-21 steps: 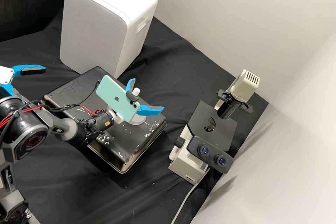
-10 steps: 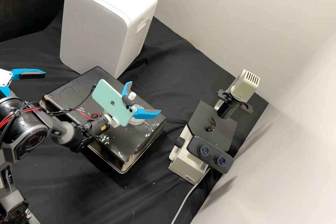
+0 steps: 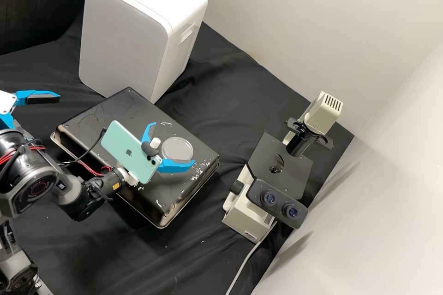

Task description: Place the petri dish on the microscope

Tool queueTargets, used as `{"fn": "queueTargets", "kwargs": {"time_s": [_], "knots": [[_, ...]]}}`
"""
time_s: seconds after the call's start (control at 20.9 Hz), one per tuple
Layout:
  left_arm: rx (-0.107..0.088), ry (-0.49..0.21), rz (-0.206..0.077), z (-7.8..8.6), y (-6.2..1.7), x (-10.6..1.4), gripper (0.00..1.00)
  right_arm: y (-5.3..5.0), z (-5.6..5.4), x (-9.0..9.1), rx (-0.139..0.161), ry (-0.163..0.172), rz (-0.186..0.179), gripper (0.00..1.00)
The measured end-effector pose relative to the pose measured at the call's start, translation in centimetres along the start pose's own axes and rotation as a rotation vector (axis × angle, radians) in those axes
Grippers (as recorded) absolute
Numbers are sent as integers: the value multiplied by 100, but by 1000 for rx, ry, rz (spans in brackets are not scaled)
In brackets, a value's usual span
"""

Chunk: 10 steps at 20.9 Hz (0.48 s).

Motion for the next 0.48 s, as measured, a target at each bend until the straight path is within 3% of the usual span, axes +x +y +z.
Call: {"fn": "queueTargets", "kwargs": {"time_s": [0.29, 0.48], "knots": [[0, -3, -1, 5, -1, 1, 100, -60, 99, 3, 6, -46, -16, 100], [1, -7, -1, 12, -2, 3, 100, -95, 159, 105, -7, -75, -12, 100]]}}
